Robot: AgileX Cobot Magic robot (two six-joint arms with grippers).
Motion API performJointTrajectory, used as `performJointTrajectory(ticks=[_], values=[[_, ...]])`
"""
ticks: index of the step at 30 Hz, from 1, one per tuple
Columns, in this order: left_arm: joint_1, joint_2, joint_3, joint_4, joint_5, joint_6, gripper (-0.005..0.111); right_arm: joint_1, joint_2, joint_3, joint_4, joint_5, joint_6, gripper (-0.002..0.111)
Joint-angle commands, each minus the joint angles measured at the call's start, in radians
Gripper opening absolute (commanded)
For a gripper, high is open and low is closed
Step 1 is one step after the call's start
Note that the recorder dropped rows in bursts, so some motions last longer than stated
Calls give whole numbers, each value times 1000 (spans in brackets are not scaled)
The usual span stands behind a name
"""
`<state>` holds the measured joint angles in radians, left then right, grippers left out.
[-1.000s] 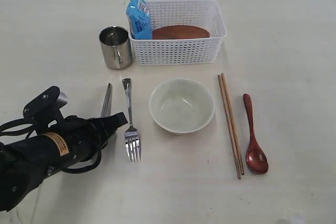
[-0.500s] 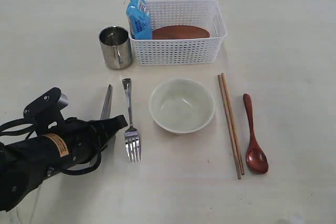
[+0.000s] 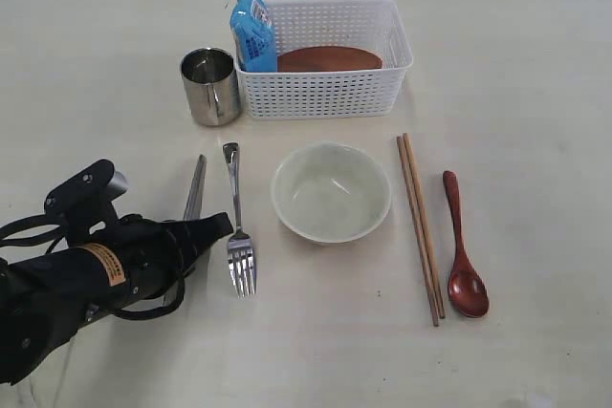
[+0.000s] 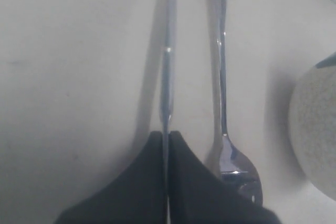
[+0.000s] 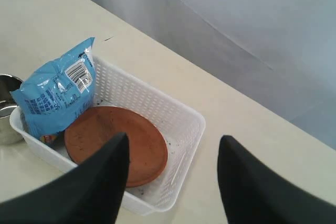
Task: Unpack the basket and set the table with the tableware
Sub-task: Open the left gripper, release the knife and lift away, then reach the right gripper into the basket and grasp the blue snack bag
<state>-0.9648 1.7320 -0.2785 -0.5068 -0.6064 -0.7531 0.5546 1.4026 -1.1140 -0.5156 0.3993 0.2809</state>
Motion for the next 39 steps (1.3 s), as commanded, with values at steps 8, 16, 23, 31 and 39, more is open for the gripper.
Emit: performJointTrajectory(ticks=[8,16,23,31,39], values=[[-8,2,0,-31,60,43,44,-5,-8,-1,0,-4,1,49],[-8,-27,4,-159,4,285,44,-5,-8,-1,0,-4,1,49],[-8,-307,4,-159,-127,738,44,-5,-8,-1,0,-4,1,49],[11,-534,-1,-159,-212,1020,14,-5,-8,-1,0,-4,1,49],[115,-550,-11,-159,-191,1127,0,-5,-8,-1,-5,-10,1,49]])
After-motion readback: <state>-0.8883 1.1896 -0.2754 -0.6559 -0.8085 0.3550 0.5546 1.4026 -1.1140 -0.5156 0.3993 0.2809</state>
